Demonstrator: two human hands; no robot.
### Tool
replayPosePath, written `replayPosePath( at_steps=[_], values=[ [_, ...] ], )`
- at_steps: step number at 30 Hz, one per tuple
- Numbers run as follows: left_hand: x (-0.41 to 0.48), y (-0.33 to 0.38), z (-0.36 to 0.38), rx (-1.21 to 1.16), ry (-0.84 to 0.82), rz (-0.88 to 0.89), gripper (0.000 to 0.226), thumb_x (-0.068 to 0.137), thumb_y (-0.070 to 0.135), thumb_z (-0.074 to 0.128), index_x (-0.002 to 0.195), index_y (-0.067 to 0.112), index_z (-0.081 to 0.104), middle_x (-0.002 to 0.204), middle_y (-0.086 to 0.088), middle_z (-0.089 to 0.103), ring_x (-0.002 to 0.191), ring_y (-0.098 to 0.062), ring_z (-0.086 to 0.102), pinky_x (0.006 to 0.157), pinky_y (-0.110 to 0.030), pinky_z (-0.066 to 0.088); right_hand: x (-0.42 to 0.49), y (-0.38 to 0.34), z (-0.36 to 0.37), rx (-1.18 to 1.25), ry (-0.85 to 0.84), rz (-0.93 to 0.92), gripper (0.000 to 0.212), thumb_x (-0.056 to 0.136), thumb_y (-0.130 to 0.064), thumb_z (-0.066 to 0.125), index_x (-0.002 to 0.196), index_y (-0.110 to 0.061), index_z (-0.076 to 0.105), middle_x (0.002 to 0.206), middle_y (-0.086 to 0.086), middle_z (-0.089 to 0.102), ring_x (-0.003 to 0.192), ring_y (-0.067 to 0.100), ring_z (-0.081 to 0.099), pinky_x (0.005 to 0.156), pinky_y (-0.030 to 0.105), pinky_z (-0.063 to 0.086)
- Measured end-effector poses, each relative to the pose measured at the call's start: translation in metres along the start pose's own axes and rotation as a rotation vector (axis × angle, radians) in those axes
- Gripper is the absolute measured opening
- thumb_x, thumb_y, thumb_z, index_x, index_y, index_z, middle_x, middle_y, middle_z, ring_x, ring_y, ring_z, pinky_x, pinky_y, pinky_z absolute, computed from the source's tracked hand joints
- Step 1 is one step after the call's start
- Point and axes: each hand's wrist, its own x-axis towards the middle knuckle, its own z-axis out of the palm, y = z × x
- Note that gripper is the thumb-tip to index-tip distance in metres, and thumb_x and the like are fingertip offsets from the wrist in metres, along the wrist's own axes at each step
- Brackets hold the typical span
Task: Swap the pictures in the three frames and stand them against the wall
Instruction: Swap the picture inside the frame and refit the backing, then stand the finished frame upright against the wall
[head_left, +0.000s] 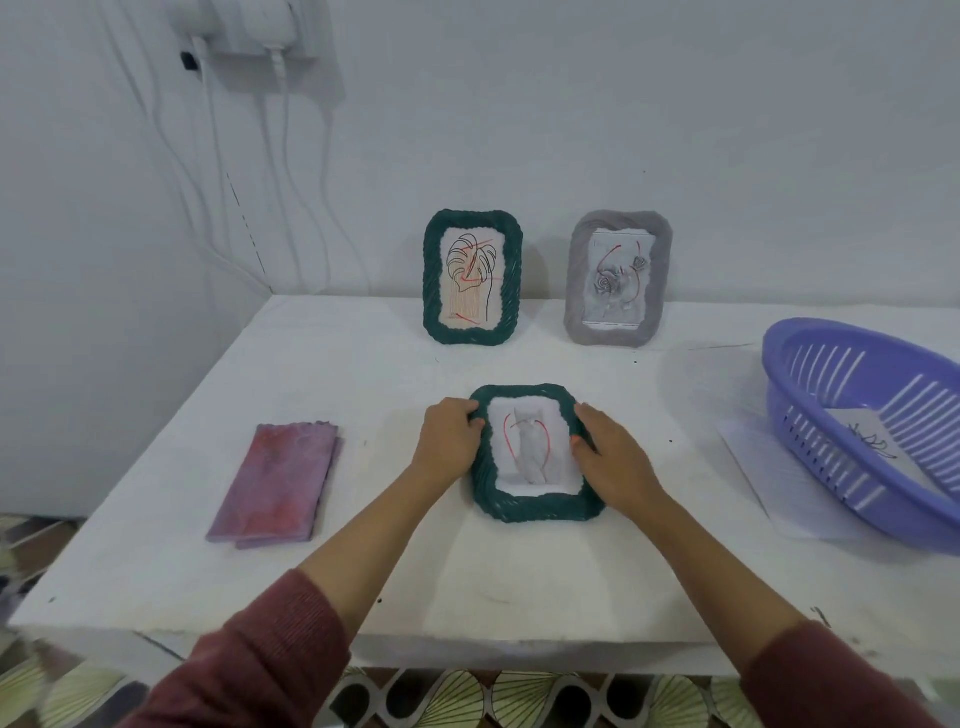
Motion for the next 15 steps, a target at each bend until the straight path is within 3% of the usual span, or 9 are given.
replayPosePath(
  at_steps=[4,11,13,15],
  values=[
    [-0.001,0.001,0.004,0.005,0.007,0.051,0.025,0.093,0.000,0.042,0.085,0.003,0.066,0.076,-0.005,0.059,0.075,-0.017,0.047,0.065,-0.019,0.035,-0.001,0.008,0.007,0.063,-0.024,-0.029,0.051,0.098,-0.014,0.035,0.147,-0.014,0.020,0.156,0.000,0.018,0.144,0.014,0.018,0.117,0.025,0.012],
    [-0.006,-0.002,0.005,0.019,0.009,0.098,0.024,0.092,0.016,0.053,0.100,-0.005,0.062,0.094,-0.017,0.064,0.081,-0.023,0.053,0.074,-0.026,0.040,0.004,0.012,0.013,-0.138,0.031,-0.076,0.052,0.099,-0.021,0.030,0.148,-0.013,0.016,0.157,0.001,0.013,0.145,0.013,0.013,0.118,0.026,0.007],
    [-0.010,-0.001,-0.001,0.012,0.035,0.084,0.029,0.093,0.018,0.052,0.111,-0.002,0.061,0.110,-0.019,0.062,0.101,-0.030,0.056,0.086,-0.028,0.041,0.007,0.014,0.014,-0.175,0.007,-0.079,0.053,0.099,-0.022,0.028,0.148,-0.013,0.011,0.158,0.000,0.009,0.146,0.012,0.009,0.119,0.026,0.003],
    [-0.010,-0.009,-0.013,0.087,0.170,0.024,0.040,0.093,0.024,0.051,0.129,0.007,0.052,0.138,-0.015,0.048,0.128,-0.028,0.041,0.105,-0.034,0.034,0.008,0.016,0.016,-0.194,-0.007,-0.074,0.053,0.100,-0.023,0.027,0.148,-0.012,0.009,0.158,0.001,0.008,0.146,0.012,0.008,0.119,0.027,0.002]
  ],
)
